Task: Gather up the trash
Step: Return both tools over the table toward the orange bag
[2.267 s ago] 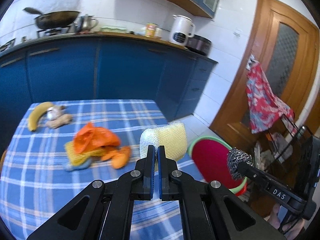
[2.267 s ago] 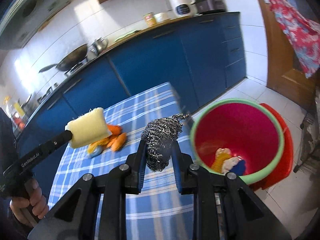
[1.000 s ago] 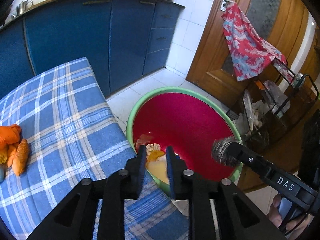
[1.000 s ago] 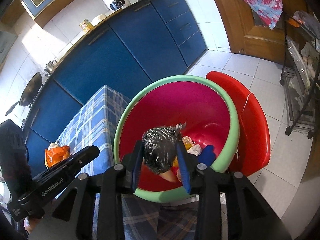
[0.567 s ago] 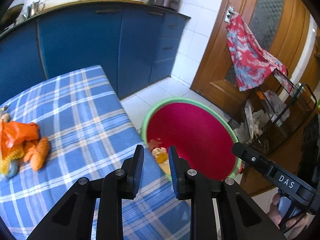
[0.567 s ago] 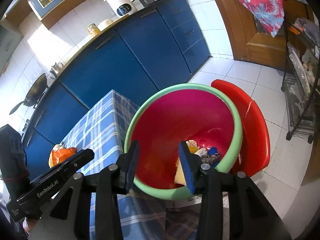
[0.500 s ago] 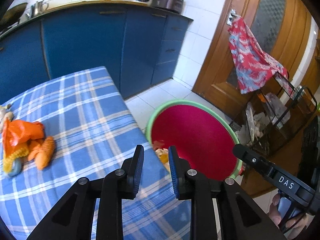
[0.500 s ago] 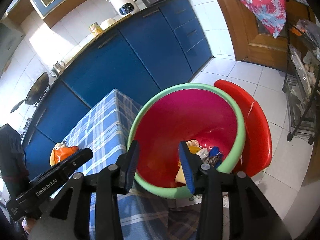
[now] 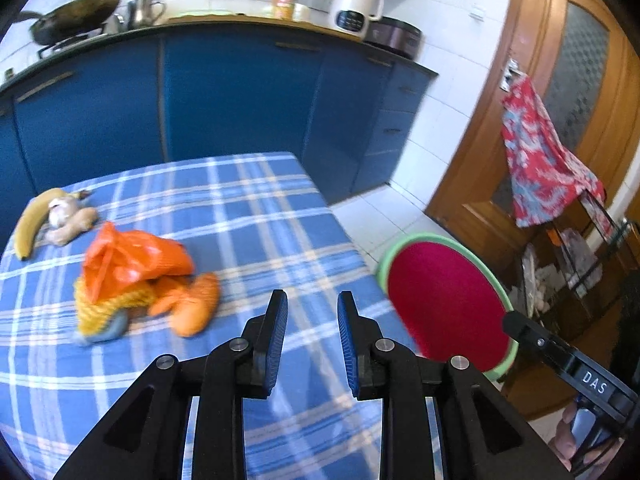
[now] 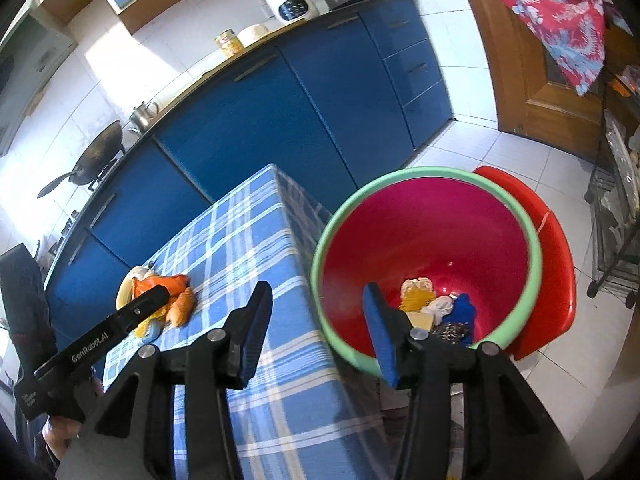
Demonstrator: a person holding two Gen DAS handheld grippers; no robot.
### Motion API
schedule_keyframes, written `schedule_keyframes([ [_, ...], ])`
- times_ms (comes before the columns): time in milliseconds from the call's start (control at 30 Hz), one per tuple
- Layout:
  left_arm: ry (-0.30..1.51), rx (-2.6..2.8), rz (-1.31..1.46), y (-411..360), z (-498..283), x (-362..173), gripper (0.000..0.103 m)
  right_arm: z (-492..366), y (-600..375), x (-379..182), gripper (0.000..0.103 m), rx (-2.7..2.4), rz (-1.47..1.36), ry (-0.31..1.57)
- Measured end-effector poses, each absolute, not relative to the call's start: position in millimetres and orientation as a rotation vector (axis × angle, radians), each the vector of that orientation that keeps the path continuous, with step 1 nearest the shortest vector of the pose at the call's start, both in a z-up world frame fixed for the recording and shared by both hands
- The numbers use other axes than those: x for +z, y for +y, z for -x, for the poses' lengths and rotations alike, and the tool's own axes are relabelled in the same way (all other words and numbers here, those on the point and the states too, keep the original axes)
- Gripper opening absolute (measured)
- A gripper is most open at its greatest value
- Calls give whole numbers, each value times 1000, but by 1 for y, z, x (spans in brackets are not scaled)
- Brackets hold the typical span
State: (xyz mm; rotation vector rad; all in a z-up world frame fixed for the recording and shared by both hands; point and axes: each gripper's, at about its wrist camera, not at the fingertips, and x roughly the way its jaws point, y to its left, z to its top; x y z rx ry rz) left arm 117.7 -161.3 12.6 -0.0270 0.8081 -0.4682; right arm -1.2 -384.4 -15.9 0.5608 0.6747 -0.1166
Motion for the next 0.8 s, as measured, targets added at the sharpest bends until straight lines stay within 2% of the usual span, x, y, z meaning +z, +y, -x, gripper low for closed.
schedule_keyframes([
  [167, 799, -411, 48, -134, -125, 15, 28, -7, -366, -12, 53, -96, -539, 686],
  [200, 798, -396, 48, -130, -127, 16, 31, -10, -360, -11, 55, -89, -531, 689],
  [267, 787, -360, 47, -119, -131, 18, 45, -14, -353, -9, 58, -76, -520, 691],
  [367, 779, -323, 47, -106, -138, 18, 51, -19, -344, -7, 63, -57, -508, 692],
  [567, 786, -262, 45, -88, -156, 12, 58, -30, -326, -12, 64, -32, -487, 722],
  [800, 832, -230, 27, -86, -185, -8, 60, -42, -319, -21, 66, -30, -477, 757],
])
